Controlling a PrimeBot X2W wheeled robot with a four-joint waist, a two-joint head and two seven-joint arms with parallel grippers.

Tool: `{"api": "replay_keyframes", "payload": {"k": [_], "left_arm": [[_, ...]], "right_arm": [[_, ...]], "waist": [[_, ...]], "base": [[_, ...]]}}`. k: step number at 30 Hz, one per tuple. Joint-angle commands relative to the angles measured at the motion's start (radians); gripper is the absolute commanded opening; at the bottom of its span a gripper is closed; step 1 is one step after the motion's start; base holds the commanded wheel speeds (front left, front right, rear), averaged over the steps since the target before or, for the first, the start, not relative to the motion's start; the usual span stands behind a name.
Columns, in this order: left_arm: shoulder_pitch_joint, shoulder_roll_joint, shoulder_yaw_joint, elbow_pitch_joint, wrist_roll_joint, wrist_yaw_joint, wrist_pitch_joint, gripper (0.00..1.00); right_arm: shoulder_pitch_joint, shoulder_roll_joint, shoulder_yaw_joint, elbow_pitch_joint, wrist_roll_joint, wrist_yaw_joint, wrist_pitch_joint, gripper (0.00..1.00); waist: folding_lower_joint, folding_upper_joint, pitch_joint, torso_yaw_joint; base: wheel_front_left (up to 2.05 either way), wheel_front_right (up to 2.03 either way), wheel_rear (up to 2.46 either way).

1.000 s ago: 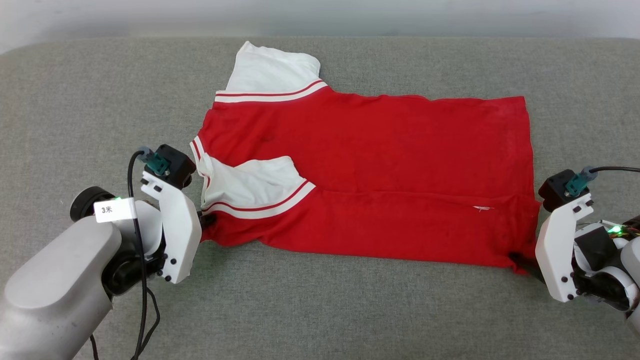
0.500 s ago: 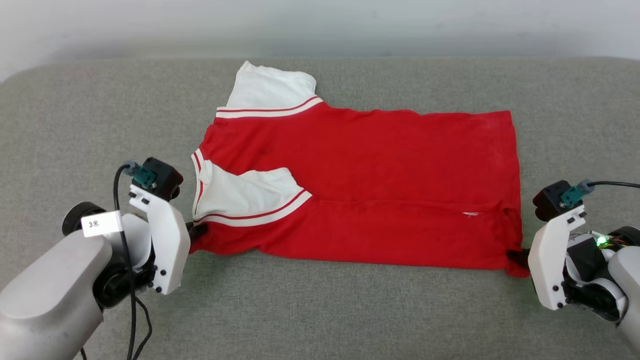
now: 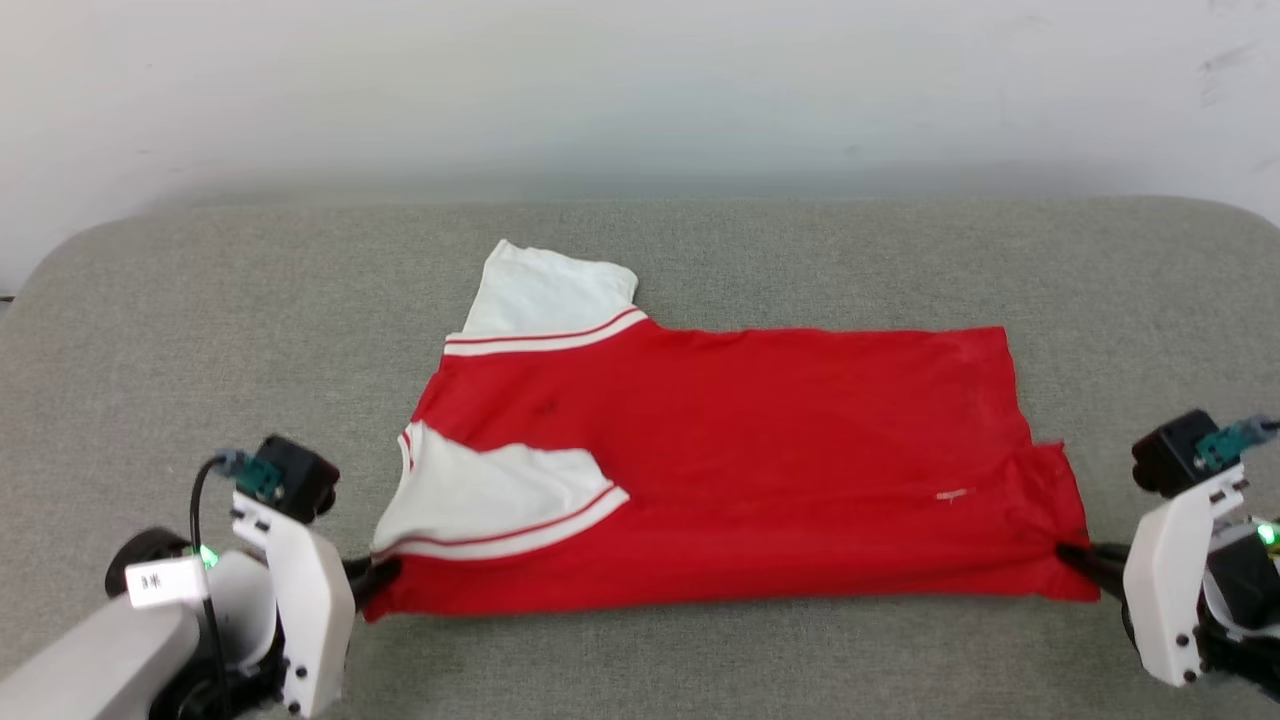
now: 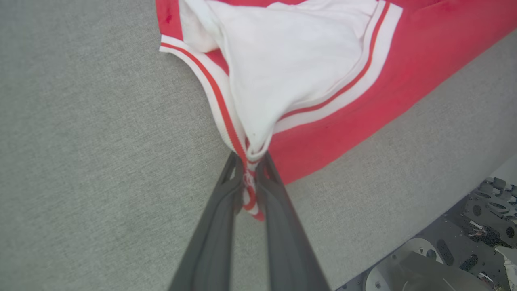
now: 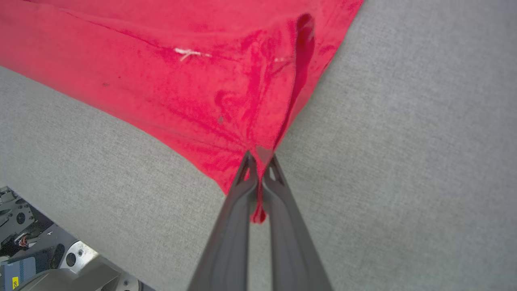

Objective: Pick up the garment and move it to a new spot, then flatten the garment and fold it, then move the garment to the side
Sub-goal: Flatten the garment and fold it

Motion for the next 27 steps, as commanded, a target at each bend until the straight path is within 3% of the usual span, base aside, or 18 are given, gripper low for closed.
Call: {"api": "replay_keyframes", "payload": {"k": [1, 12, 20, 26, 27], "left_arm": [[0.020, 0.008, 0.001, -0.010, -0.007, 0.008, -0.008, 0.00], [0.199, 0.054, -0.016, -0.125, -0.050, 0.097, -0.054, 0.00], [0.231, 0.012, -0.029, -0.067, -0.070, 0.100, -0.066, 0.00], [0.236, -0.030, -0.032, 0.023, -0.081, 0.085, -0.091, 0.00], [0.236, -0.035, -0.031, 0.035, -0.080, 0.086, -0.099, 0.00]], "right_arm": [[0.019, -0.009, -0.006, -0.009, 0.003, -0.001, 0.002, 0.00], [0.244, -0.048, -0.136, -0.133, 0.008, -0.001, 0.058, 0.00], [0.323, 0.035, -0.207, -0.097, -0.030, -0.001, 0.108, 0.00], [0.332, 0.108, -0.208, -0.021, -0.073, -0.001, 0.079, 0.00], [0.330, 0.118, -0.211, -0.017, -0.077, -0.001, 0.064, 0.24]], "waist": [[0.0000, 0.0000, -0.004, 0.001], [0.0000, 0.0000, -0.012, 0.009], [0.0000, 0.0000, 0.018, 0.007], [0.0000, 0.0000, 0.025, 0.005], [0.0000, 0.0000, 0.024, 0.004]], "base": [[0.00, 0.00, 0.00], [0.00, 0.00, 0.00], [0.00, 0.00, 0.00], [0.00, 0.00, 0.00], [0.00, 0.00, 0.00]]}}
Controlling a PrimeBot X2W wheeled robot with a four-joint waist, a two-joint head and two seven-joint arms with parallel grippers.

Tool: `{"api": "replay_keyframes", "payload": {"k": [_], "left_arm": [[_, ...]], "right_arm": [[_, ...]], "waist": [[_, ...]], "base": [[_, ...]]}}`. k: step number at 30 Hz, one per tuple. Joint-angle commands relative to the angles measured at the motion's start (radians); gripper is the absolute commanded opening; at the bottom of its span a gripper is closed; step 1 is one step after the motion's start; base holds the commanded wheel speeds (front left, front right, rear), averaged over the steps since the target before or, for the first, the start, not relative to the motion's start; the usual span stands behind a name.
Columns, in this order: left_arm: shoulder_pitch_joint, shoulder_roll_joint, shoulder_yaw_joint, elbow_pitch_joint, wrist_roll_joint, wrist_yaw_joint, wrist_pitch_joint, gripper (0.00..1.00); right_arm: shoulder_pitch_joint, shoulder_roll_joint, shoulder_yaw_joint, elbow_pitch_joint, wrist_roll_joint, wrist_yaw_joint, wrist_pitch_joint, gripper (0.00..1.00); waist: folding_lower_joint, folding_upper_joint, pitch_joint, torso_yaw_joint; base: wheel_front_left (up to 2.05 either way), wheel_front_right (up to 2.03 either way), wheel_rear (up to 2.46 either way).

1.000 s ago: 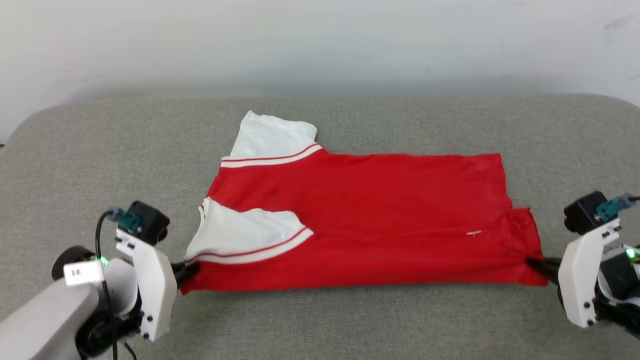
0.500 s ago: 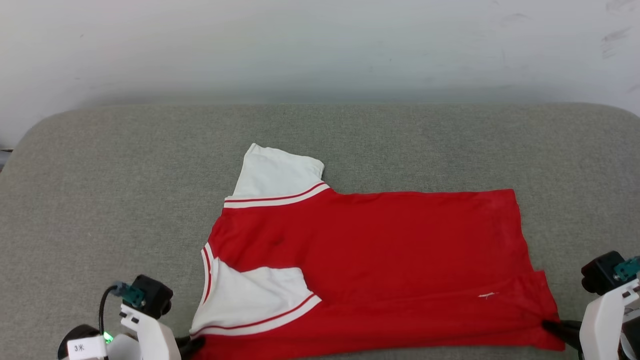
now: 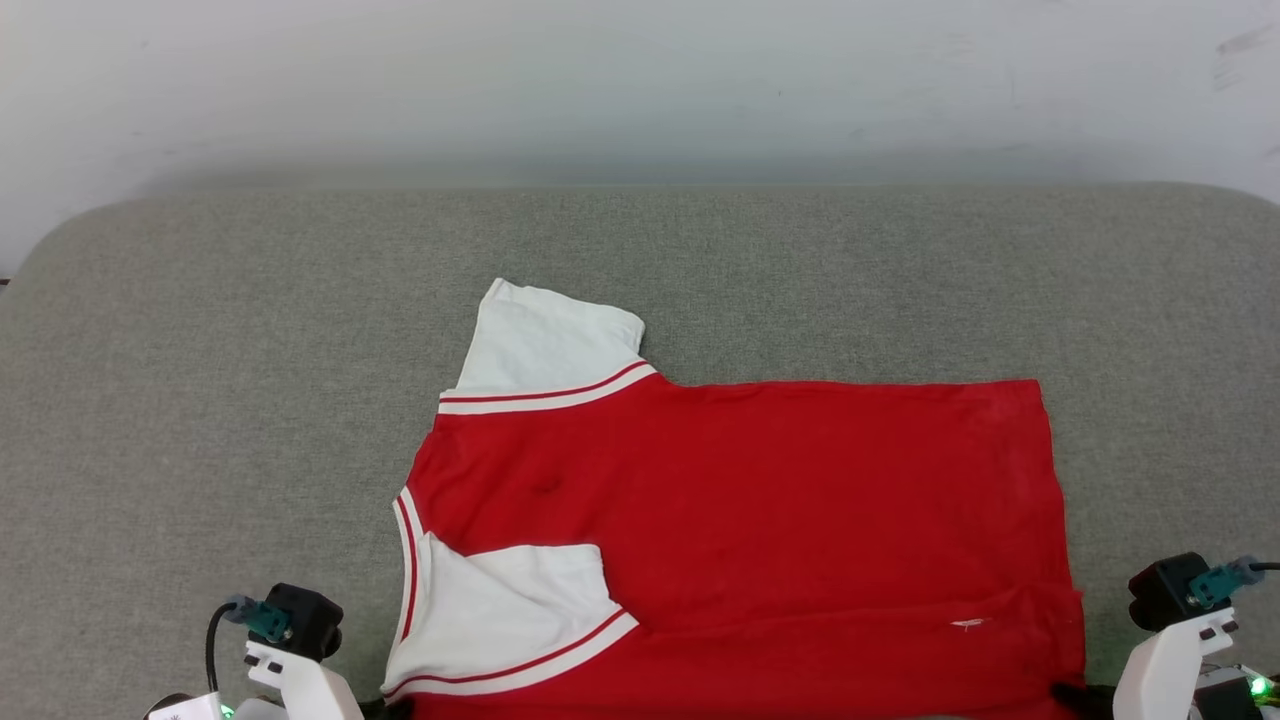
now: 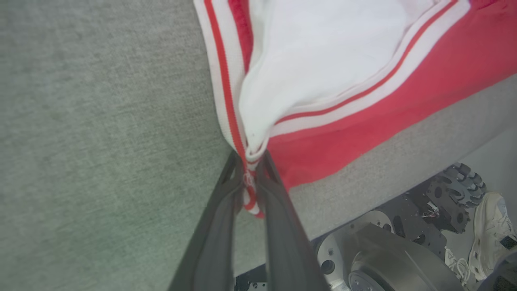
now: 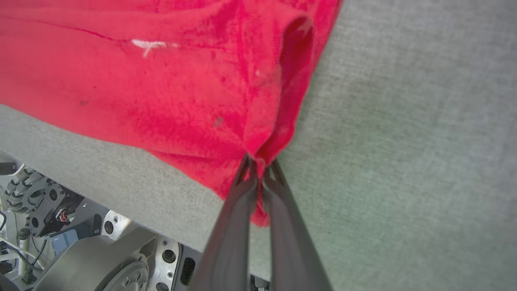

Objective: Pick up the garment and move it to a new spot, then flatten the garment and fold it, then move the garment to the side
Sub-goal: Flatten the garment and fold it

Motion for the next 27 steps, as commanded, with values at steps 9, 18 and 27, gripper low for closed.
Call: {"api": "replay_keyframes", "payload": {"k": [9, 18, 27], "left_arm": [[0.006, 0.004, 0.058, -0.003, 0.035, 0.032, -0.148, 1.00], [-0.054, 0.031, 0.131, -0.061, 0.103, 0.111, -0.275, 1.00], [-0.235, 0.009, 0.174, -0.045, 0.171, 0.105, -0.298, 1.00]], "right_arm": [[0.006, 0.059, -0.098, -0.020, -0.090, -0.001, -0.235, 1.00], [0.005, 0.194, -0.289, -0.107, -0.263, -0.001, -0.454, 1.00], [0.015, 0.322, -0.396, -0.230, -0.410, -0.001, -0.526, 1.00]], "waist": [[0.0000, -0.0001, -0.036, -0.005], [0.0000, -0.0001, -0.047, -0.016], [0.0000, -0.0001, -0.004, -0.048]], "base": [[0.00, 0.00, 0.00], [0.00, 0.00, 0.00], [0.00, 0.00, 0.00]]}}
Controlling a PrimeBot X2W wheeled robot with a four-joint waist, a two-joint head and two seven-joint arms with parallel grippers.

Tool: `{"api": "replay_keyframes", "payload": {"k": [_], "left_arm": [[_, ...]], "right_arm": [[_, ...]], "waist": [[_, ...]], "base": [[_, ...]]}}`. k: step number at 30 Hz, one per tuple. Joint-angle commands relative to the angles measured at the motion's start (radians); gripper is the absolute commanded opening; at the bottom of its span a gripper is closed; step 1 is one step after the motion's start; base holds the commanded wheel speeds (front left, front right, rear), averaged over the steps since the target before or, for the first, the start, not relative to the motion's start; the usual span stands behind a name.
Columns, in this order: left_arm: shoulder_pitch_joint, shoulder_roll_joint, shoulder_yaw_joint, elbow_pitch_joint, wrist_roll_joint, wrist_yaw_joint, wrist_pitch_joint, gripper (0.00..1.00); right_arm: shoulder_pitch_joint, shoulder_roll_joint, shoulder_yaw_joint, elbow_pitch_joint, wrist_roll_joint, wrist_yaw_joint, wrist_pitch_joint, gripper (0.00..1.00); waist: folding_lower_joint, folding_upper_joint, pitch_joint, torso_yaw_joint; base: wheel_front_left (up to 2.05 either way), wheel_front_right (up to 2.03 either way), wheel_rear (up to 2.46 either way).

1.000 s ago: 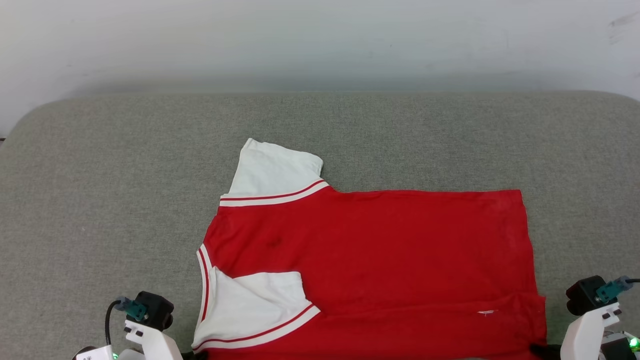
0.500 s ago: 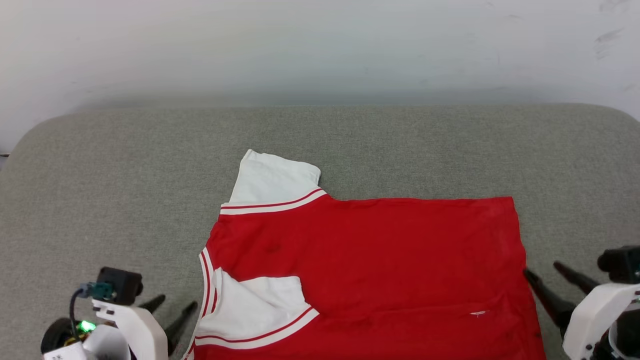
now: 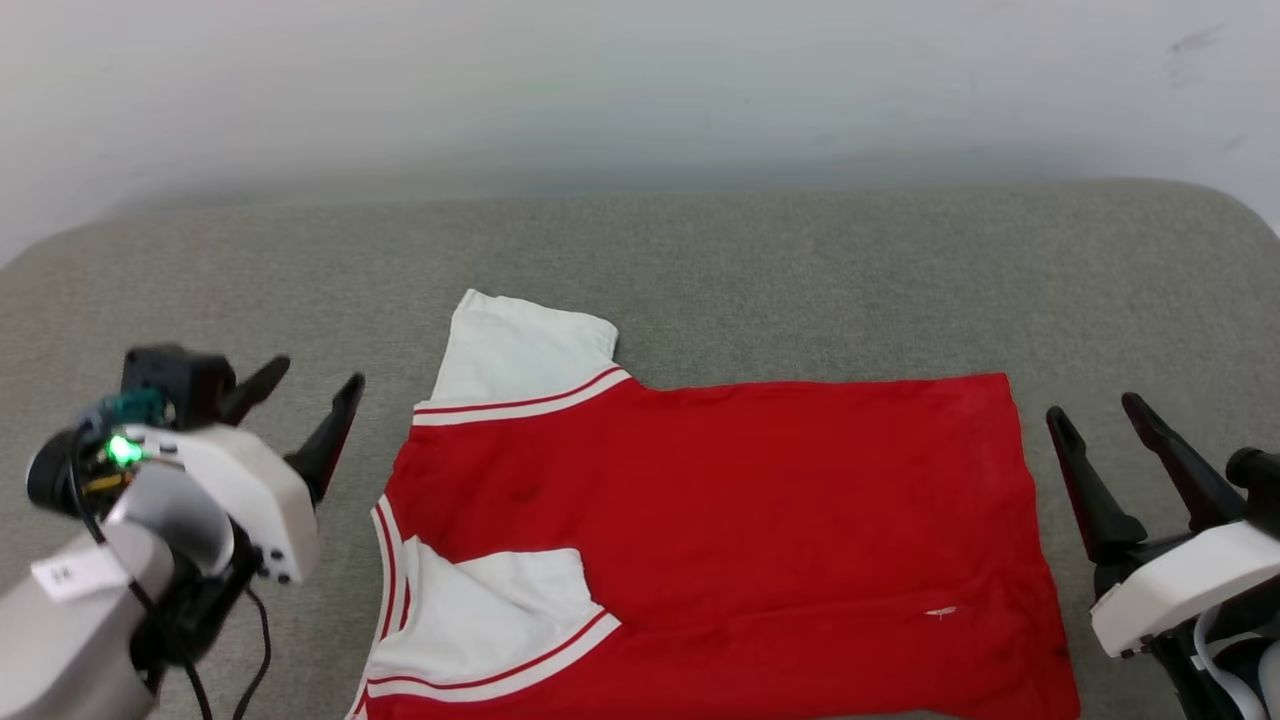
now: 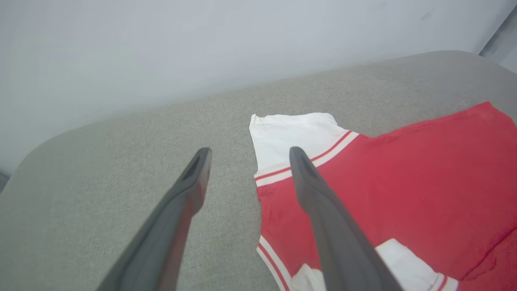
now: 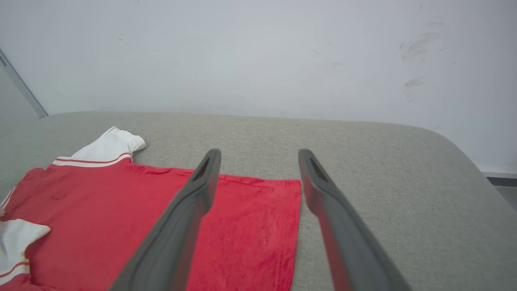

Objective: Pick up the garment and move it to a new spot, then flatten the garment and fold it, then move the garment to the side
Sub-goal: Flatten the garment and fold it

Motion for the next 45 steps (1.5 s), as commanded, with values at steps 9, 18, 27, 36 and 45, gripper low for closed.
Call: {"api": "replay_keyframes", "payload": {"k": [9, 18, 27, 36, 45], "left_arm": [[-0.282, -0.025, -0.028, 0.129, -0.049, -0.141, 0.287, 1.00], [-0.492, -0.030, -0.073, 0.249, -0.128, -0.197, 0.664, 1.00], [-0.655, -0.060, -0.095, 0.338, -0.095, -0.188, 0.810, 1.00], [-0.678, -0.076, -0.149, 0.437, -0.058, -0.214, 0.849, 1.00], [-0.656, -0.092, -0.179, 0.471, -0.042, -0.246, 0.804, 0.00]], "right_arm": [[-0.018, 0.056, 0.017, -0.065, -0.056, -0.001, 0.000, 1.00], [-0.059, 0.066, 0.023, -0.063, -0.065, -0.001, -0.020, 1.00], [-0.101, 0.064, 0.038, -0.060, -0.061, -0.001, -0.040, 1.00], [-0.122, 0.073, 0.050, -0.048, -0.057, -0.001, -0.059, 1.00], [-0.160, 0.035, 0.016, -0.058, -0.046, -0.001, -0.049, 1.00]], "waist": [[0.0000, 0.0000, 0.132, -0.081], [0.0000, 0.0000, 0.251, -0.137], [0.0000, 0.0000, 0.361, -0.168], [0.0000, 0.0000, 0.411, -0.188], [0.0000, 0.0000, 0.386, -0.170]], "base": [[0.00, 0.00, 0.00], [0.00, 0.00, 0.00], [0.00, 0.00, 0.00], [0.00, 0.00, 0.00], [0.00, 0.00, 0.00]]}}
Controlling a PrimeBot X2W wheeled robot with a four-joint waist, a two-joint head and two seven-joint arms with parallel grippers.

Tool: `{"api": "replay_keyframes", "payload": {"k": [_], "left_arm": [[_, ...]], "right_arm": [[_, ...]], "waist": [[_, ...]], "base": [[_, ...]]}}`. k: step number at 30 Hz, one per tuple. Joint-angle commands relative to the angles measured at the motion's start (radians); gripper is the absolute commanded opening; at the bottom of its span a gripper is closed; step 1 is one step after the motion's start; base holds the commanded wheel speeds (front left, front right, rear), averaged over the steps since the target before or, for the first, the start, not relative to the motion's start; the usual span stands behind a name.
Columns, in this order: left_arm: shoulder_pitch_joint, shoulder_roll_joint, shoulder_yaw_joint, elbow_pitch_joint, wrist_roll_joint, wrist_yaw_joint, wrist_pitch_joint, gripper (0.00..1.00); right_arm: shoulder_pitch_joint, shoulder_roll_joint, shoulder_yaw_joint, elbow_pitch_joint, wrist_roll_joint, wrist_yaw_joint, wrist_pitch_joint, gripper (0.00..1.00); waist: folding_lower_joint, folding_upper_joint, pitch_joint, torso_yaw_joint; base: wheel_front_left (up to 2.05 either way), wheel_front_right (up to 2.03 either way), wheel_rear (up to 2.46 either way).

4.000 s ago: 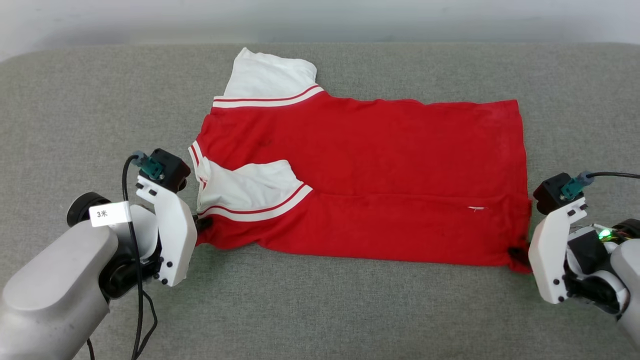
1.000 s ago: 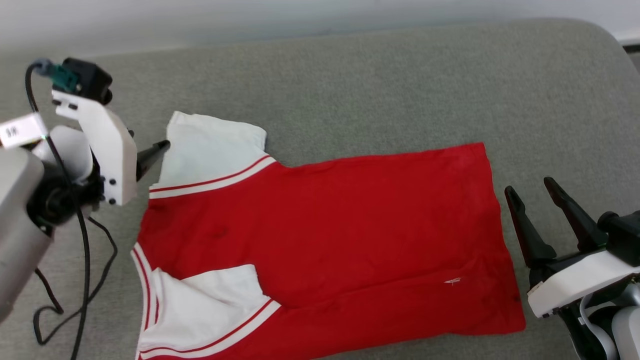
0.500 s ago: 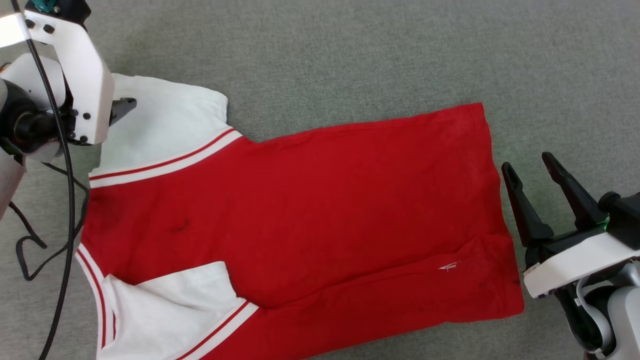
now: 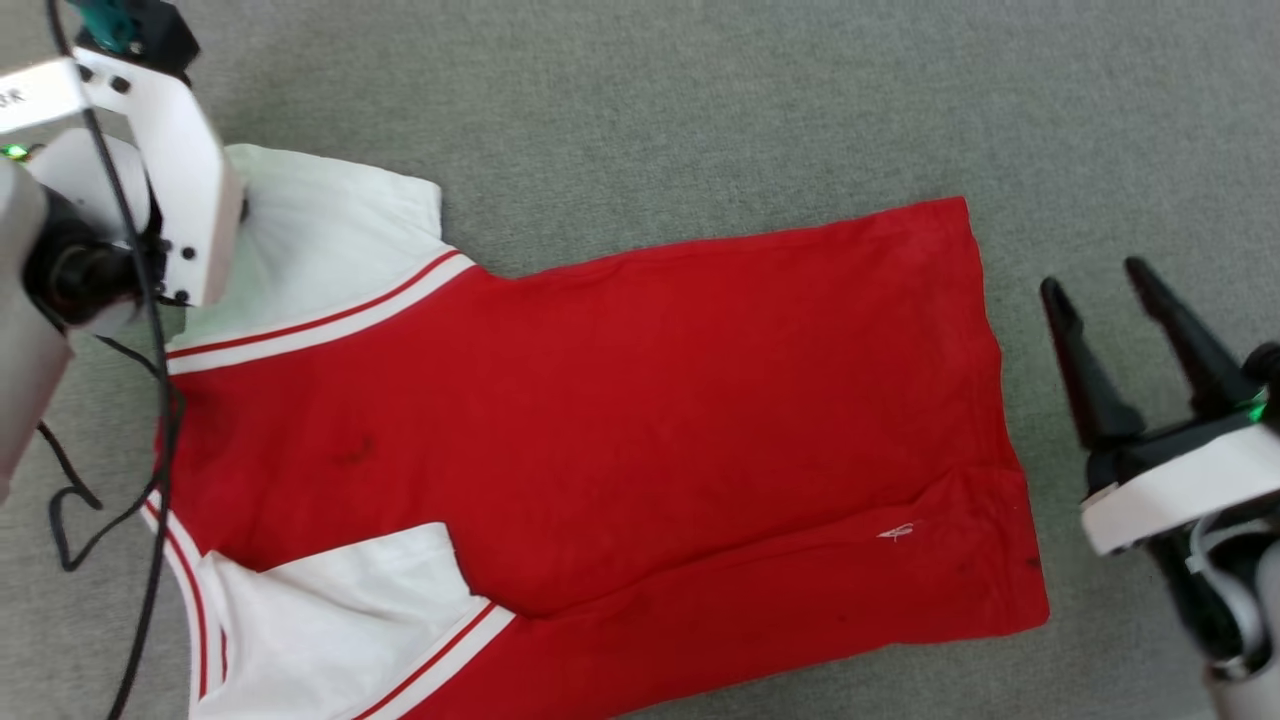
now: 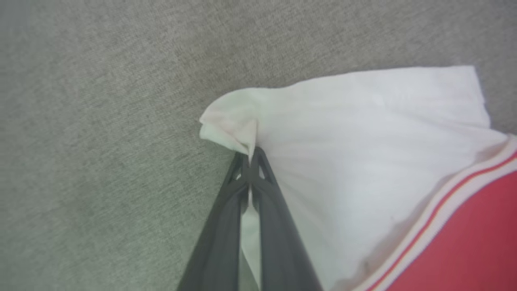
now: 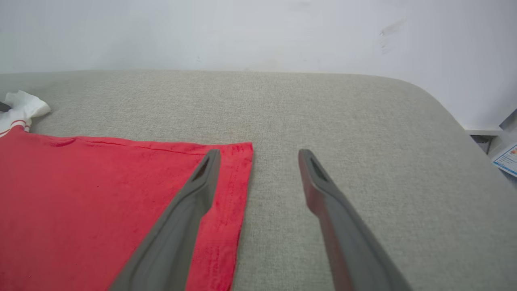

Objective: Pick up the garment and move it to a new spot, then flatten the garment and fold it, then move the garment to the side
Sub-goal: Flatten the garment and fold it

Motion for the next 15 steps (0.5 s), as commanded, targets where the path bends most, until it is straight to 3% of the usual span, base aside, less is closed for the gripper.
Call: {"api": "replay_keyframes", "payload": {"k": [1, 8, 15], "left_arm": [[0.014, -0.001, -0.010, 0.005, 0.015, -0.006, -0.011, 0.00], [-0.023, -0.031, -0.018, -0.043, 0.041, -0.017, -0.131, 0.00], [-0.027, -0.037, -0.040, -0.130, 0.058, -0.020, -0.199, 0.00]], "right_arm": [[-0.020, -0.018, -0.005, -0.006, 0.004, -0.001, 0.006, 1.00], [-0.138, -0.160, 0.049, -0.030, 0.044, -0.001, 0.199, 1.00], [-0.306, -0.330, 0.207, 0.031, 0.181, -0.001, 0.557, 1.00]], "waist": [[-0.0001, 0.0000, -0.014, 0.011], [-0.0001, 0.0000, -0.066, 0.054], [-0.0001, 0.0000, -0.082, 0.098]], "base": [[0.00, 0.00, 0.00], [0.00, 0.00, 0.00], [0.00, 0.00, 0.00]]}}
